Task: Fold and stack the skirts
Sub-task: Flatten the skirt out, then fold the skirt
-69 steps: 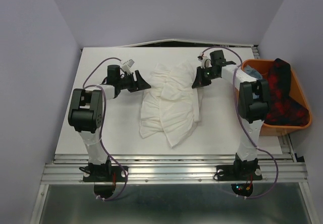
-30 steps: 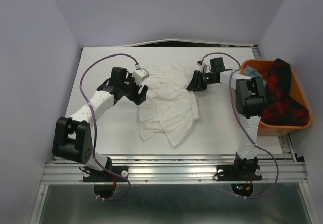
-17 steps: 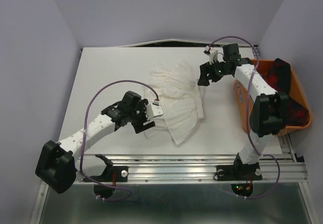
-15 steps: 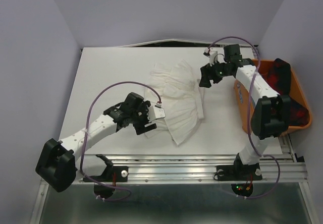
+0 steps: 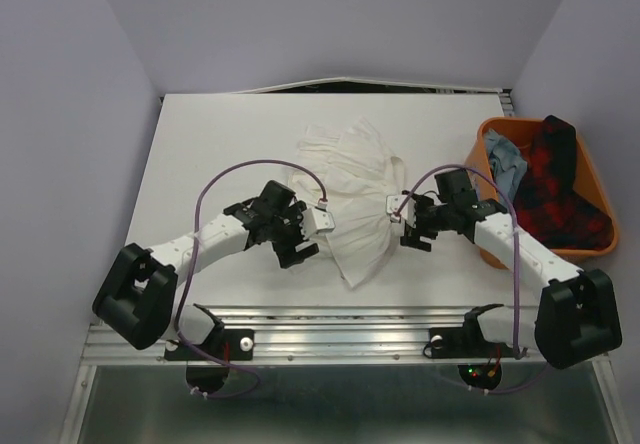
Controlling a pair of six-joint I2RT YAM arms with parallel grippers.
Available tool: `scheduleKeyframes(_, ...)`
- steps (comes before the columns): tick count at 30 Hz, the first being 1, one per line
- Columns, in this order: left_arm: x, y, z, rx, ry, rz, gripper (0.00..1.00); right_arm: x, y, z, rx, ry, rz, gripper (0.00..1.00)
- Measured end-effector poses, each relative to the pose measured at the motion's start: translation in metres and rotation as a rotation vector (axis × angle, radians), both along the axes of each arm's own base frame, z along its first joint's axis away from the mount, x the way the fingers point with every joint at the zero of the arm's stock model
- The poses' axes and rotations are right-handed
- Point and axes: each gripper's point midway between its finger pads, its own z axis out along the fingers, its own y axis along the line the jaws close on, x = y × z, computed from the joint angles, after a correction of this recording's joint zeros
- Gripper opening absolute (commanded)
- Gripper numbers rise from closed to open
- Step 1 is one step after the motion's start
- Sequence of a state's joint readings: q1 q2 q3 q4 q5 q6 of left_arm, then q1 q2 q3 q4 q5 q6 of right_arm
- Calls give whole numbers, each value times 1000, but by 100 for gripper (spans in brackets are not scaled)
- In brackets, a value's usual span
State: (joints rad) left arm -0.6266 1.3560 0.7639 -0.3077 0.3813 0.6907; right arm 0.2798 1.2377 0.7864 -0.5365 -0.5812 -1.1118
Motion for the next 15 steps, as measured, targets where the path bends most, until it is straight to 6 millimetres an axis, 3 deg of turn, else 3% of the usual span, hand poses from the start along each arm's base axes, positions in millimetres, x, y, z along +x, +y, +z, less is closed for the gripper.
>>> scheduleKeyframes(10,8,-2,-14,36,14,2,92,6,8,-36,-87,-265,182,81)
scheduleKeyframes(15,14,-5,-24,66,21,1,92,14,19,-42,-111,-381,252,69)
